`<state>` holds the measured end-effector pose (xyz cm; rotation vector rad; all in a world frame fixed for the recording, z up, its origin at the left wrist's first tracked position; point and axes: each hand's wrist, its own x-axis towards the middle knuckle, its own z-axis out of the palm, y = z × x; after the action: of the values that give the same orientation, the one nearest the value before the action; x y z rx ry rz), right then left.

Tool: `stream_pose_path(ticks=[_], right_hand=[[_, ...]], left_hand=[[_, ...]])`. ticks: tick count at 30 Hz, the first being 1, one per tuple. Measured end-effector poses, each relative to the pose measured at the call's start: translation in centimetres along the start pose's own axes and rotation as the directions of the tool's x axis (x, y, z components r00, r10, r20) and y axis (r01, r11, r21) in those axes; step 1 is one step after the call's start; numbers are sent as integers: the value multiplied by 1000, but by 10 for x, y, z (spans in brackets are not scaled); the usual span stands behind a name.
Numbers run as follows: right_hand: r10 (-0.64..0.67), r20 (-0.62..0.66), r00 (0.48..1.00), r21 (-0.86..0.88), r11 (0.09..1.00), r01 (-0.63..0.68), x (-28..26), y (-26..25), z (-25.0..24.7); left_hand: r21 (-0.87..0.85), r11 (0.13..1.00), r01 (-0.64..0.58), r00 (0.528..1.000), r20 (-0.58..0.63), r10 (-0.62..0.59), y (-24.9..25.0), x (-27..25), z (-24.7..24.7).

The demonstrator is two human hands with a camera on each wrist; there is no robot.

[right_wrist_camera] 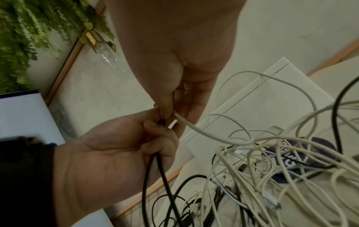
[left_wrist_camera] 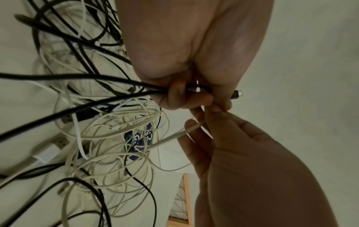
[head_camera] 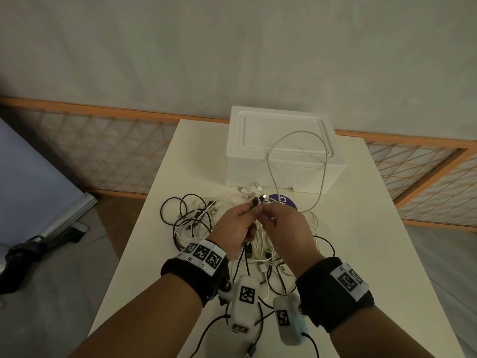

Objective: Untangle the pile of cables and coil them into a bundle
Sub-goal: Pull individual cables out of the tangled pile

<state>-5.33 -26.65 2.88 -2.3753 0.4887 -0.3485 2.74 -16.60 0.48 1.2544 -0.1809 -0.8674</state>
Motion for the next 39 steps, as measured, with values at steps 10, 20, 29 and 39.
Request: stream_pose_path(ticks=[10,20,29,39], right_hand=[[44,175,984,-8,999,-44,-5,-4,7],[-6,212,977,-71,997,21,-6,-4,7],[13,329,944,-402,907,127,-9,6,-23],[197,261,945,-541,840,-26,-20,49,-66]], left_hand=[[-96,995,-29,992,-127,17,3,-3,4],[-147,988,-42,995,-94,29,4,-7,5],[-472,859,-196,932,-362,14,13,-3,-40],[-130,954,-271,702,-705,103,45,-18,-114]])
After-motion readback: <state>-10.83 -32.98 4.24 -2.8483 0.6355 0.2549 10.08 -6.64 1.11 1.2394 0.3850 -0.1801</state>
